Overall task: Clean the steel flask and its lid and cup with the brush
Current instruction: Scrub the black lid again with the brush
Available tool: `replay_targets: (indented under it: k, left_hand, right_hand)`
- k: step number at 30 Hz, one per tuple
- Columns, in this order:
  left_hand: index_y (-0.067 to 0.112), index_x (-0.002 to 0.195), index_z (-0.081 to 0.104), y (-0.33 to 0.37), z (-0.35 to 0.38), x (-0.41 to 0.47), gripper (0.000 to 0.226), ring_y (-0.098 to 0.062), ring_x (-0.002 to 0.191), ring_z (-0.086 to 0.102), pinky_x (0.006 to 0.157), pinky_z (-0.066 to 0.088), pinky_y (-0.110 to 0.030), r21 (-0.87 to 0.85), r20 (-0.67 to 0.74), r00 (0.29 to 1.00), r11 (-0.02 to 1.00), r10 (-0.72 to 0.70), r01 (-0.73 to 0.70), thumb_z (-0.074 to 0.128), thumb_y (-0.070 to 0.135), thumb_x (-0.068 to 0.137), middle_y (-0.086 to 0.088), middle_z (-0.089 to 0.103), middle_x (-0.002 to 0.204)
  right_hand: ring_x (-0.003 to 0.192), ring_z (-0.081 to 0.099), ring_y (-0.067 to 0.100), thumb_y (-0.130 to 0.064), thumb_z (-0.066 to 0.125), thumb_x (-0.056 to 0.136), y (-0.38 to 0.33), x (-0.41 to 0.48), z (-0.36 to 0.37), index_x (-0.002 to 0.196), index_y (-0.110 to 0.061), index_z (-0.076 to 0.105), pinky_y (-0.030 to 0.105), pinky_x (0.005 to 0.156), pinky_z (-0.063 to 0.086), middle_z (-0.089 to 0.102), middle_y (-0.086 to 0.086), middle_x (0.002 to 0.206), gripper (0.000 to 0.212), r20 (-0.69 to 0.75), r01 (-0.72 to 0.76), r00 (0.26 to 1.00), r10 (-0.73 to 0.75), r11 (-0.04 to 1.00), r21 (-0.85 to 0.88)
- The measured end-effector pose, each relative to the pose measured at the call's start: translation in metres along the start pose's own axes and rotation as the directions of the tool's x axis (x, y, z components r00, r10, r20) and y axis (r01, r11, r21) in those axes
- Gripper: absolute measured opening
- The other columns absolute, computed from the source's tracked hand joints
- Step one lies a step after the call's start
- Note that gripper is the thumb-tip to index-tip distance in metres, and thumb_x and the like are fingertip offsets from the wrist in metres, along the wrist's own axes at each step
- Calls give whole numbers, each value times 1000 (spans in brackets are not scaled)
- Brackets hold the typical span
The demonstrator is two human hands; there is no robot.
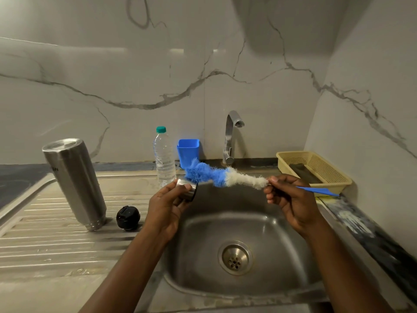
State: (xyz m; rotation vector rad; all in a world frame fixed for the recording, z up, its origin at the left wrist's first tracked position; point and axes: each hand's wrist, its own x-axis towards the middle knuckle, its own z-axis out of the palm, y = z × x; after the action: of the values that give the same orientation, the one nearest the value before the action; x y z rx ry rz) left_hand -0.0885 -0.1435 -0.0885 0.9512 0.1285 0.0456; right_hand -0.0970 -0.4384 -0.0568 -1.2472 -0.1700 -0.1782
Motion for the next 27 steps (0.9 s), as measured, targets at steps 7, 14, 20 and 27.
replay_targets:
  k: [7, 14, 20, 27]
  left_hand:
    - [2, 113, 70, -2, 6, -2, 33, -32, 107, 73, 92, 64, -48, -41, 52, 998, 998, -36, 39, 77, 9, 82, -18, 74, 103]
    - [2, 101, 68, -5, 7, -1, 11, -35, 106, 68, 100, 58, -54, -97, -11, 999, 994, -46, 44, 70, 7, 92, -19, 68, 96]
    - [1, 121, 67, -2, 7, -4, 48, -34, 114, 74, 99, 60, -51, -22, 8, 1000, 1000, -19, 19, 79, 12, 75, -20, 76, 120]
    - [1, 133, 63, -2, 8, -6, 59, -39, 115, 73, 95, 60, -57, -33, 30, 999, 998, -43, 44, 75, 2, 75, -24, 72, 127]
  right_hand:
    - [61, 67, 19, -7, 60, 94, 3, 1, 6, 83, -3, 74, 26, 55, 58, 71, 16, 73, 18, 18, -4, 1000, 4, 1000, 5]
    - [63, 67, 19, -8, 61, 94, 5, 0, 8, 78, -9, 78, 26, 57, 58, 71, 16, 74, 23, 38, 5, 999, -5, 1000, -8]
    - [61, 67, 17, -5, 58, 98, 2, -1, 9, 75, -13, 79, 25, 55, 57, 71, 15, 73, 32, 42, 23, 999, -23, 1000, 1]
    - [61, 65, 20, -16, 68, 86, -3, -2, 6, 77, -9, 77, 26, 54, 57, 70, 17, 73, 14, 27, 14, 1000, -13, 1000, -23]
